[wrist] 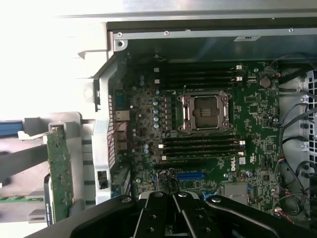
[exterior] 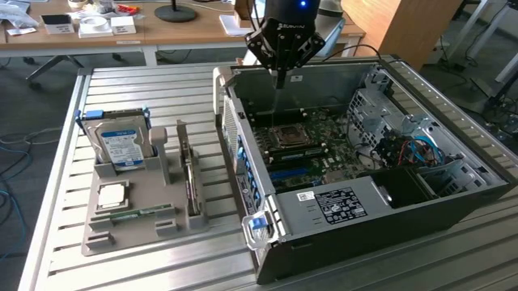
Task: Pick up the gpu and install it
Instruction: 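Reach for the gpu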
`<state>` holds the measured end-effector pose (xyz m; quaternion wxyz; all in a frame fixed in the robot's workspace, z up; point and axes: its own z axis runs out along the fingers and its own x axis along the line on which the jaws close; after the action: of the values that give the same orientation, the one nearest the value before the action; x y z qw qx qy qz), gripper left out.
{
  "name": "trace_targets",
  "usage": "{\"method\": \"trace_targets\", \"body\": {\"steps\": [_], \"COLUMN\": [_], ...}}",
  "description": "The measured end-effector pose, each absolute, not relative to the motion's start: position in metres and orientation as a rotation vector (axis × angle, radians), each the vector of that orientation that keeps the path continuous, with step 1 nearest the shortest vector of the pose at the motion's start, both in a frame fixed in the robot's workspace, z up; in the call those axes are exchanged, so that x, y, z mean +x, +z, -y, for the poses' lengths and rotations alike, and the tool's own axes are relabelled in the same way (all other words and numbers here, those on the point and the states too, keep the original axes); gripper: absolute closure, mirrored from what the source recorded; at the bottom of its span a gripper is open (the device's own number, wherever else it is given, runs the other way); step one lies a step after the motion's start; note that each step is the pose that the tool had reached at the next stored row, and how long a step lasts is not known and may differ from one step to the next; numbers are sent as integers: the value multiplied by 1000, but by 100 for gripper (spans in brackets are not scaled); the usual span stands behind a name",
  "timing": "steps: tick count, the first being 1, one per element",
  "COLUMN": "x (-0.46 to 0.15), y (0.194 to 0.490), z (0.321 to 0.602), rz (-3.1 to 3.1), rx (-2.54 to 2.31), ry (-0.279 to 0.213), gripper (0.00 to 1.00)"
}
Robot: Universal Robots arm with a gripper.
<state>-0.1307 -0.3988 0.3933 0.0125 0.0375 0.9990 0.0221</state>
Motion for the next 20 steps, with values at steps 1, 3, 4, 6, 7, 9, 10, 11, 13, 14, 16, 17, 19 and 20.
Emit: {"method": "trace_targets", "body": {"steps": [1,3,4,6,7,9,10,11,13,14,16,17,19,20], "x": [-132,-135,-136,-139,-140,-144,-145,-147,-151,-153,-157,-159,-163,-165], "y": [393,393,393,393,393,393,393,393,393,393,393,393,393,393], "z": [399,399,399,399,399,399,399,399,399,399,399,399,399,399], "rz": [-3114,-3114,-3114,-3114,-3114,-3114,-3114,-3114,-3114,-3114,-3114,-3114,-3114,-3114], "rx": [117,117,117,116,117,117,117,117,117,116,117,117,117,117], "ry": [69,69,69,69,69,69,69,69,69,69,69,69,69,69], "gripper": [89,89,89,89,89,89,89,89,89,89,89,89,89,89]}}
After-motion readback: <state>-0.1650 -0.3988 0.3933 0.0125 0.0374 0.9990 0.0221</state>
